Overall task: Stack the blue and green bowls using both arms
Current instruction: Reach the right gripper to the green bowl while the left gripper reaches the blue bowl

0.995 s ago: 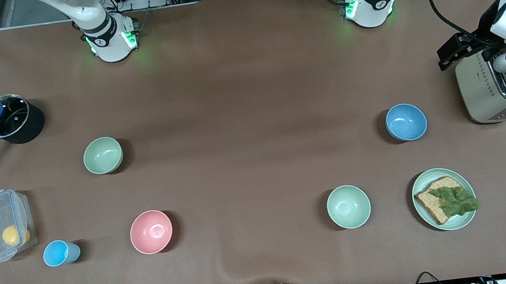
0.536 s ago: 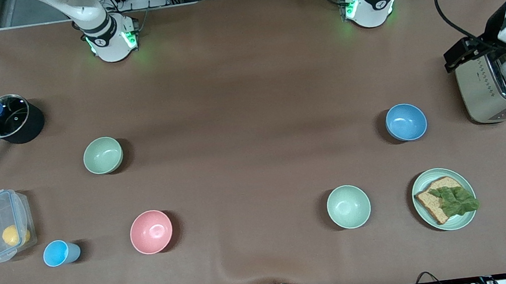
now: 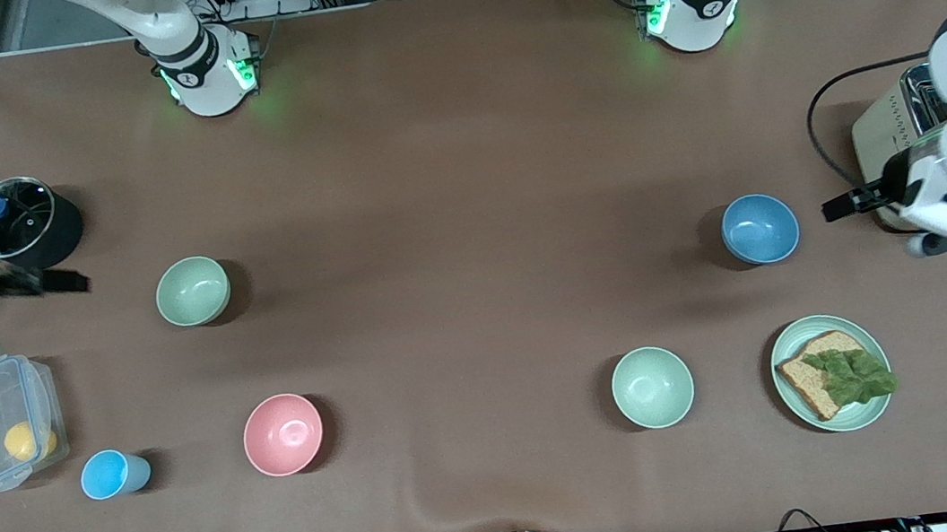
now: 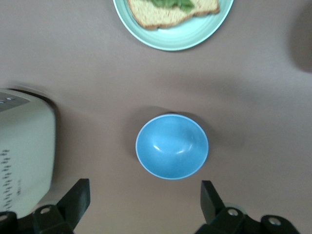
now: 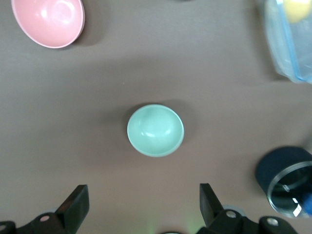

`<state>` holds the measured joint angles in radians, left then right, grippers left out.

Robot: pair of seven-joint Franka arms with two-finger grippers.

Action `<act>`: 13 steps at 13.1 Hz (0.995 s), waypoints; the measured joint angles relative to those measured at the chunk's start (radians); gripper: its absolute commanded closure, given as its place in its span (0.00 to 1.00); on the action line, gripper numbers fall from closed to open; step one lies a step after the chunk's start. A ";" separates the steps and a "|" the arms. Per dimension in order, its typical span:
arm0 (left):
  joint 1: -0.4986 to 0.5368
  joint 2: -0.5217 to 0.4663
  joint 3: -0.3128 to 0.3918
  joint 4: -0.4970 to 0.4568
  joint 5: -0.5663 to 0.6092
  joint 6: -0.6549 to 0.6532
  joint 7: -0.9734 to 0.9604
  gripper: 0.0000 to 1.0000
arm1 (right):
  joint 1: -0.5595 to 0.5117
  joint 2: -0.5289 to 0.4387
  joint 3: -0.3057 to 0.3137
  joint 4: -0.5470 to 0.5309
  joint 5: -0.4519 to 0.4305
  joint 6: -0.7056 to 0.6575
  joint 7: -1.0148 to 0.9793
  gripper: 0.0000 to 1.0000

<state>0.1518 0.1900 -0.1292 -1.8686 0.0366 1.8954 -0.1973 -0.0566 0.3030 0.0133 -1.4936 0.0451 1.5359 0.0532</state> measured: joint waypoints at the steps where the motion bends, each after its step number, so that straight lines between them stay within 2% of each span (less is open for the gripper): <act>1: -0.001 0.004 -0.002 -0.047 0.000 0.049 0.000 0.00 | 0.017 0.032 0.000 -0.034 0.000 0.068 0.000 0.00; 3: 0.003 0.021 -0.002 -0.127 0.002 0.153 0.000 0.00 | 0.045 0.066 0.001 -0.131 0.000 0.168 0.000 0.00; 5: 0.014 0.051 -0.001 -0.182 0.022 0.239 0.002 0.01 | 0.069 0.071 0.001 -0.209 0.000 0.193 -0.002 0.00; 6: 0.019 0.071 -0.001 -0.199 0.029 0.272 0.002 0.05 | 0.082 0.072 0.002 -0.233 0.000 0.195 -0.011 0.00; 9: 0.030 0.130 -0.001 -0.217 0.052 0.324 0.003 0.08 | 0.102 0.119 0.002 -0.268 0.000 0.231 -0.130 0.00; 13: 0.046 0.178 -0.001 -0.218 0.060 0.351 0.004 0.15 | 0.095 0.218 -0.010 -0.291 -0.001 0.350 -0.256 0.00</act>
<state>0.1982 0.3684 -0.1297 -2.0866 0.0964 2.2468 -0.1936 0.0379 0.5213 0.0036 -1.7842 0.0441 1.8855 -0.2031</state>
